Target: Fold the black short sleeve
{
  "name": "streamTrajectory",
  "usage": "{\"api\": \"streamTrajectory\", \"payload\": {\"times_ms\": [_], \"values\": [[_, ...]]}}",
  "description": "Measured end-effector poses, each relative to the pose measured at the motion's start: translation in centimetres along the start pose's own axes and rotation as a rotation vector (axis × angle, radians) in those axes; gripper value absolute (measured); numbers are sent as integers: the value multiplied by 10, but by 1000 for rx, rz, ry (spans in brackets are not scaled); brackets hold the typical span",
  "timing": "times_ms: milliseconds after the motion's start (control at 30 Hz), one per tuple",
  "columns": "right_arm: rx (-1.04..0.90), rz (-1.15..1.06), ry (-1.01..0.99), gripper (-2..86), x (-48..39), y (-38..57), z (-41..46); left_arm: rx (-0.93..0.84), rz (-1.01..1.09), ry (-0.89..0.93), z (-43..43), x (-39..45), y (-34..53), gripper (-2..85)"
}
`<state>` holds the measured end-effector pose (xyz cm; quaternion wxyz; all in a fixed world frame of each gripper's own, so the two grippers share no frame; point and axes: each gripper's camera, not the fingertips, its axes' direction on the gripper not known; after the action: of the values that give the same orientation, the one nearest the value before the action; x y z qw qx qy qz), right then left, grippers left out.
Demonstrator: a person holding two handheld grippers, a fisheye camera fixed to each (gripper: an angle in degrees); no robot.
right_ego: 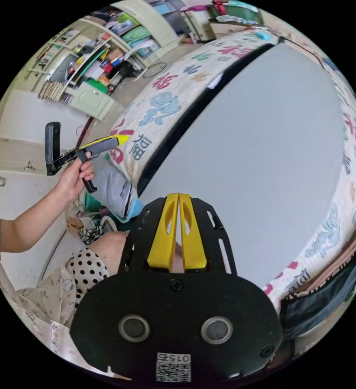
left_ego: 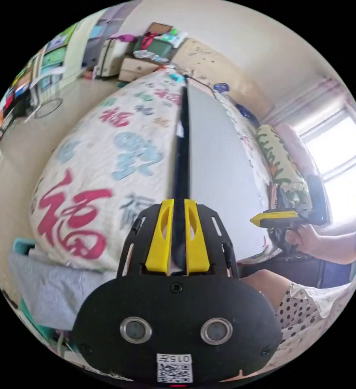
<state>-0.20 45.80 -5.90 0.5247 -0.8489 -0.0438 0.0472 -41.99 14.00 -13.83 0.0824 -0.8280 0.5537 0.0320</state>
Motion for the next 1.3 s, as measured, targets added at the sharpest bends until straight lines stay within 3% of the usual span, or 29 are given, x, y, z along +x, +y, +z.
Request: {"api": "streamTrajectory", "payload": {"times_ms": [167,367,500,600,700,933,1000,1133,1300], "values": [[254,317,215,3,117,98,-98,20,263,85,99,163,-89,57],[411,600,401,20,235,195,-177,35,246,215,176,257,-143,56],[438,689,485,5,270,236,-173,84,399,293,209,283,-167,22],[398,748,443,-4,287,258,-136,12,402,480,246,272,-202,32],[557,726,507,-8,277,290,-109,-1,387,612,275,259,-218,28],[366,677,850,-8,249,284,-62,-46,383,848,323,236,-237,-3],[282,643,1026,-7,236,277,-41,-29,351,869,328,233,-238,-6],[11,525,1597,-8,222,262,38,7,382,862,326,243,-239,-8],[57,536,1653,-9,207,301,54,84,389,861,318,246,-234,-9]]}}
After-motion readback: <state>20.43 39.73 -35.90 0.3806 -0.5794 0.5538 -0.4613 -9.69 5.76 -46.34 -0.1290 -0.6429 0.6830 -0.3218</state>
